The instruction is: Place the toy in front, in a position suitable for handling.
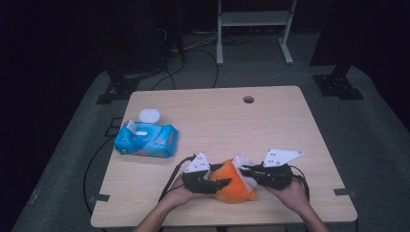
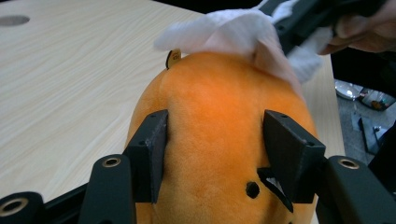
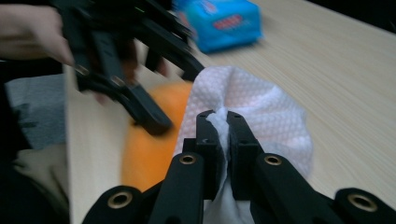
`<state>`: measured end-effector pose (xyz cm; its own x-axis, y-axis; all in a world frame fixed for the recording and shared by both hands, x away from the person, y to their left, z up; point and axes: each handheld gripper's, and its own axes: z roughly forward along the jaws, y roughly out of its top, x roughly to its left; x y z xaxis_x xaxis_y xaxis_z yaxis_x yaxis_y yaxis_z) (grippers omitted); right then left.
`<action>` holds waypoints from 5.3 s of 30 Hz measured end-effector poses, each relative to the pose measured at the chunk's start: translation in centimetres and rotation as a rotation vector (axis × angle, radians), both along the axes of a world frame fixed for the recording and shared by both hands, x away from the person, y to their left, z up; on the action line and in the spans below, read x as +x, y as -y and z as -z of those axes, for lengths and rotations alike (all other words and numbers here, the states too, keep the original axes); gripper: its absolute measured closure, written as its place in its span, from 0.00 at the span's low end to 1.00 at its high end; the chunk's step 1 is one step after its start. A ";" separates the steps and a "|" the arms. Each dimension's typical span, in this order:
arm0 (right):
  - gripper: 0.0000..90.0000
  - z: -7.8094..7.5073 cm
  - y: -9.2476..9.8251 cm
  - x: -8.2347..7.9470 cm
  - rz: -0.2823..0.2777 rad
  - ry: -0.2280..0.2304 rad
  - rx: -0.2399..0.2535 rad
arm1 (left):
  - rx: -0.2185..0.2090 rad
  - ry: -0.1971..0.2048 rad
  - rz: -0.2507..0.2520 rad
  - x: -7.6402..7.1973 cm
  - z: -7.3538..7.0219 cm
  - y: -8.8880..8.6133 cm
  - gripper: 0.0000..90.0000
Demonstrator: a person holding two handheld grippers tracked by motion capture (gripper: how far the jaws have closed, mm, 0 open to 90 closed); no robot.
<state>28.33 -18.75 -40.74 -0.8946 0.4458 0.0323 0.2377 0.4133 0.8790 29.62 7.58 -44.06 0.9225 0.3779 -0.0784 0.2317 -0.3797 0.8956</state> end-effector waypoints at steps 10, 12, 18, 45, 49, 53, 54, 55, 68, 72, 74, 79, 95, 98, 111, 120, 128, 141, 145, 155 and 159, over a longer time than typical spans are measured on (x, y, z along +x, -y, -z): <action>0.94 1.0 0.7 0.5 0.056 -0.036 -0.066 | -0.043 -0.022 -0.006 0.1 -0.4 0.1 0.31; 0.94 1.2 0.5 0.2 0.041 -0.024 -0.086 | -0.070 -0.051 -0.035 0.5 -0.6 -0.2 0.20; 0.94 1.3 0.8 0.2 0.018 -0.032 -0.079 | -0.061 -0.146 -0.007 1.0 1.0 0.2 0.14; 0.94 0.3 -0.4 -0.5 -0.014 0.024 -0.043 | -0.037 0.038 0.017 -0.1 -0.3 0.2 0.36; 0.94 -0.4 -1.9 -1.0 -0.026 0.060 -0.016 | -0.005 0.086 0.046 -0.8 -0.7 0.5 0.42; 0.94 -0.1 -1.2 -0.5 0.003 0.052 -0.027 | 0.006 0.092 0.049 -0.8 -0.6 0.2 0.44; 0.94 0.0 -0.8 -0.4 0.018 0.047 -0.025 | 0.003 0.088 0.049 -0.8 -0.6 0.1 0.44; 0.94 0.1 -0.2 -0.1 0.035 0.036 -0.021 | -0.004 0.086 0.052 -0.8 -0.6 0.1 0.44; 0.94 -0.3 -0.6 -0.6 0.030 0.064 -0.039 | 0.024 0.114 0.082 -1.0 -0.6 0.1 0.45; 0.94 0.5 1.5 0.3 0.085 0.019 -0.024 | 0.010 0.088 0.071 -0.8 -0.5 0.0 0.45; 0.94 0.5 1.9 0.2 0.095 0.012 -0.027 | 0.015 0.097 0.075 -1.0 -0.6 0.1 0.45; 0.94 0.6 2.8 0.1 0.104 0.010 -0.030 | 0.021 0.092 0.069 -0.8 -0.6 0.0 0.45; 0.94 -0.1 2.6 -0.6 0.092 0.033 0.033 | 0.024 0.039 0.020 0.1 -0.2 -1.1 0.44; 0.94 0.0 2.7 -0.5 0.073 0.013 0.069 | 0.015 0.020 0.000 0.4 -0.1 -1.1 0.44; 0.94 0.7 1.8 -0.2 0.021 -0.041 0.048 | -0.005 -0.019 -0.045 1.1 0.1 -0.9 0.43; 0.85 0.5 -1.2 -0.7 -0.026 0.036 -0.011 | -0.001 -0.015 -0.052 1.0 0.0 -0.6 0.43; 0.62 0.2 -0.3 -1.0 0.079 0.150 -0.069 | -0.006 -0.018 -0.034 0.8 -0.1 -0.4 0.43; 0.93 0.8 0.2 0.0 0.056 0.040 -0.064 | -0.004 -0.025 -0.053 1.0 0.0 -0.4 0.43; 0.94 0.4 0.3 -0.7 0.057 0.033 -0.042 | -0.004 -0.050 -0.073 1.3 -0.1 -0.1 0.43; 0.95 1.3 0.3 0.0 0.098 0.038 -0.117 | -0.030 -0.081 -0.090 1.7 0.1 -0.4 0.46; 0.94 1.0 1.0 -0.3 0.117 0.024 -0.079 | -0.031 -0.076 -0.091 2.0 0.2 -0.4 0.45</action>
